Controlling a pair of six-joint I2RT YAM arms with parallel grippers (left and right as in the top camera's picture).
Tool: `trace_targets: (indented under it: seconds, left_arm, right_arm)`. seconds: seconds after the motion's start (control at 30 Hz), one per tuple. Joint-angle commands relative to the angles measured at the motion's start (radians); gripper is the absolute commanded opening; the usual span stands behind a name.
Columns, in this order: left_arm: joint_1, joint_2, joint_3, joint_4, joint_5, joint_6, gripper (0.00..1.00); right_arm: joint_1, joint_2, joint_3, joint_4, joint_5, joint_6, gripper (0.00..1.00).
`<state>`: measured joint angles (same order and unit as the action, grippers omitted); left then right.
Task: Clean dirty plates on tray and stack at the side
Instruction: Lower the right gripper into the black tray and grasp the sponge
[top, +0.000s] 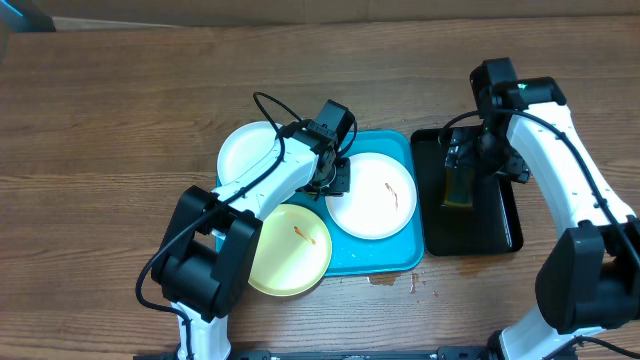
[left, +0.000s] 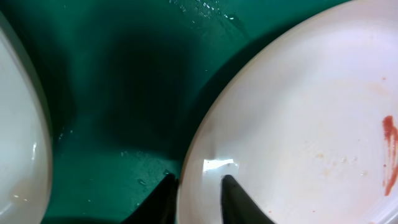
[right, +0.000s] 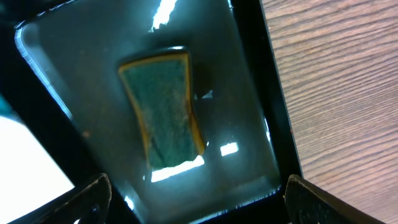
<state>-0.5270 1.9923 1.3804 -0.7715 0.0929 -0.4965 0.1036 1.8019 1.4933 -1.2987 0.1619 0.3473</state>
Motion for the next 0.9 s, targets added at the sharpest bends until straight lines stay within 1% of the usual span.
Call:
trace_targets:
  seconds: [0.0,0.1,0.2,0.33,0.4,0.47,0.5,0.53,0.57,0.6,0.67,0.73,0.83,0.87]
  left_arm:
    - [-0.006,0.013,-0.008,0.014,-0.002,0.005,0.22]
    - [-0.006,0.013,-0.009,0.030,-0.020,0.006,0.24]
    - [-0.006,0.013,-0.009,0.030,-0.022,0.006,0.29]
    - [-0.006,0.013,-0.009,0.028,-0.022,0.006,0.33]
    - [-0.007,0.013,-0.010,0.028,-0.022,0.006,0.33]
    - [-0.006,0.013,-0.010,0.027,-0.022,0.006,0.34]
    - [-0.006,0.013,-0.009,0.027,-0.022,0.006,0.34]
    - [-0.006,0.013,-0.009,0.022,-0.022,0.006,0.34]
    - [-0.007,0.013,-0.009,0.018,-0.022,0.006,0.35]
    - [-0.007,0.013,-0.009,0.016,-0.021,0.006,0.35]
    - [-0.010,0.013,-0.009,0.016,-0.021,0.006,0.35]
    - [-0.011,0.013,-0.009,0.016,-0.021,0.007,0.36]
    - [-0.011,0.013,-0.010,0.014,-0.014,0.006,0.37]
    - [-0.011,0.013,-0.009,0.014,-0.014,0.006,0.37]
  right_arm:
    - [-0.020,0.002,-0.075,0.051,0.047,0.068,0.90]
    - [-0.021,0.002,-0.154,0.114,0.047,0.069,0.90]
    - [-0.021,0.002,-0.233,0.177,0.046,0.073,0.90]
    - [-0.021,0.002,-0.333,0.311,-0.003,0.061,0.89]
    - [-0.021,0.002,-0.372,0.385,-0.053,0.006,0.87]
    - [-0.021,0.002,-0.395,0.420,-0.067,-0.014,0.83]
    - [-0.021,0.002,-0.400,0.426,-0.067,-0.014,0.79]
    - [-0.021,0.002,-0.406,0.431,-0.067,-0.014,0.72]
    - [-0.021,0.002,-0.407,0.432,-0.067,-0.015,0.73]
    - [-0.021,0.002,-0.407,0.435,-0.066,-0.015,0.77]
    - [-0.021,0.002,-0.394,0.425,-0.067,-0.047,0.81]
    - [-0.021,0.002,-0.356,0.379,-0.067,-0.056,0.87]
    - [-0.021,0.002,-0.253,0.280,-0.079,-0.057,0.90]
    - [-0.021,0.002,-0.241,0.270,-0.082,-0.057,0.93]
